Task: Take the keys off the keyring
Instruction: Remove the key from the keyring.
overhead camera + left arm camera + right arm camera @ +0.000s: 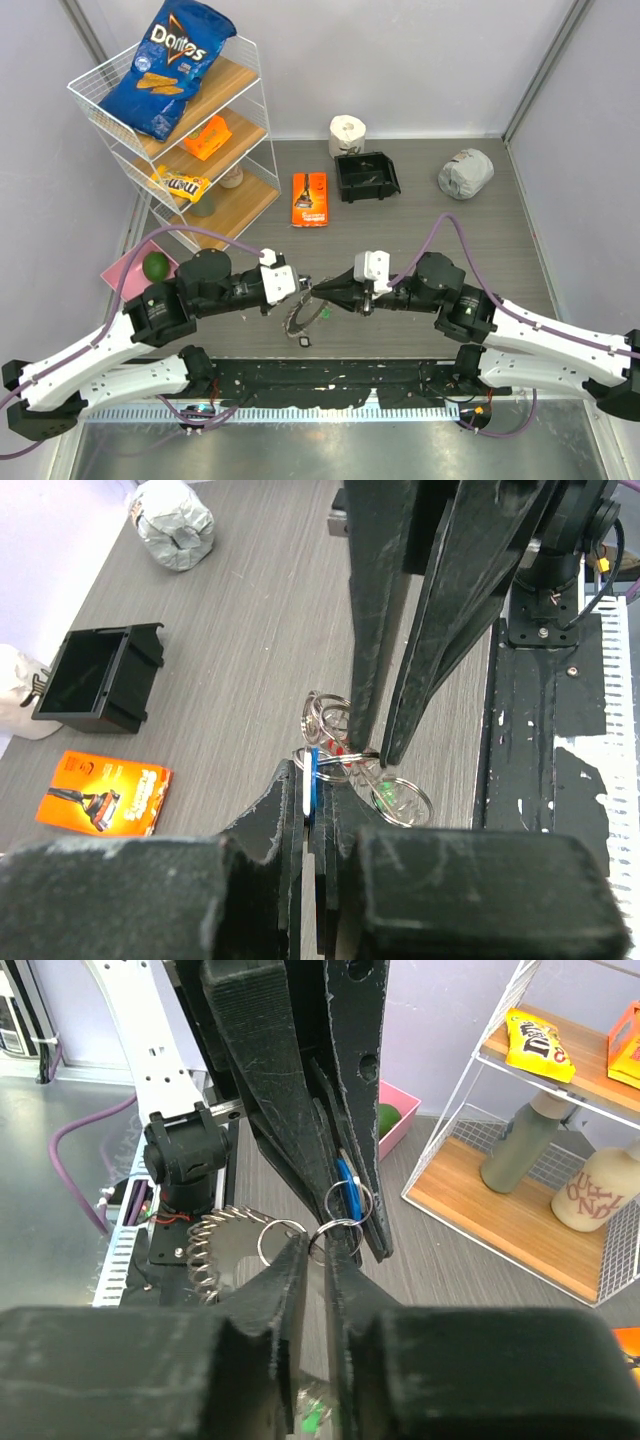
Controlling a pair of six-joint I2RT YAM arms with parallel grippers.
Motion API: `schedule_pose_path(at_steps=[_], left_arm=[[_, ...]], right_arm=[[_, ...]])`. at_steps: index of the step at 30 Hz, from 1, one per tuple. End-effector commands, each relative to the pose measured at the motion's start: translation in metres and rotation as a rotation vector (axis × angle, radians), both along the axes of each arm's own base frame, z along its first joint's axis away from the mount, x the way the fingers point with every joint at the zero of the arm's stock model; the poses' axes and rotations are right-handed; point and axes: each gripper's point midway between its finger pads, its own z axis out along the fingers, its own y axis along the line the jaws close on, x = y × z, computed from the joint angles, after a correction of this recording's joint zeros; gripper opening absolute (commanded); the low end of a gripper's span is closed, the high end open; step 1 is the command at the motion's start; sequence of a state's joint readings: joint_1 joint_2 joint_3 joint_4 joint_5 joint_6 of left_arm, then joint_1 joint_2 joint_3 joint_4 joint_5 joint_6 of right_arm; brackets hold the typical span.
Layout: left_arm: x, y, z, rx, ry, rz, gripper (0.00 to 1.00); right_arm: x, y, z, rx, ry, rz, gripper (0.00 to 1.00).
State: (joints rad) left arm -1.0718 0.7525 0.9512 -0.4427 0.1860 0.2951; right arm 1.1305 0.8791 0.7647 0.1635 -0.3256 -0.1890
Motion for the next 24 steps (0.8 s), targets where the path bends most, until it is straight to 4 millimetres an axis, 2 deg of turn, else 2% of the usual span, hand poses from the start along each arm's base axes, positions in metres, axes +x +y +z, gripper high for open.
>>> schedule_pose_path(at_steps=[1,2,4,9,11,12,13,20,24], left_arm=[[-0.002,0.003,0.045,-0.115,-0.06,0.003,0.0],[-0.002,0.004,0.045,-0.114,-0.059,0.002,0.0],[-0.002,0.003,0.044,-0.112,-0.056,0.004,0.0],[-0.004,0.002,0.044,-0.112,-0.051,-0.003,0.0],[-0.005,0.001,0.044,-0.113,-0.048,-0.007,0.0],[-0.005,0.001,0.043,-0.112,-0.047,-0.009,0.0],[-0.007,0.0,0.043,-0.112,-0.046,-0.016,0.0],[-0.026,-0.006,0.041,-0.095,-0.03,-0.134,0.0],[-0.025,-0.004,0.037,-0.037,-0.027,-0.117,0.0]], right_arm=[[-0.002,-0.012,0.021,0.061,-0.034,-0.024,0.14],[-0.002,-0.013,0.021,0.063,-0.033,-0.027,0.09],[-0.002,-0.016,0.022,0.069,-0.03,-0.031,0.05],[-0.005,-0.02,0.024,0.084,-0.032,-0.031,0.06],[-0.005,-0.019,0.024,0.084,-0.031,-0.024,0.21],[-0.005,-0.018,0.022,0.077,-0.028,-0.024,0.35],[-0.003,-0.017,0.023,0.078,-0.029,-0.031,0.39],[0.001,-0.016,0.022,0.056,-0.024,-0.051,0.44],[0.006,-0.019,0.022,0.05,-0.006,-0.087,0.47]])
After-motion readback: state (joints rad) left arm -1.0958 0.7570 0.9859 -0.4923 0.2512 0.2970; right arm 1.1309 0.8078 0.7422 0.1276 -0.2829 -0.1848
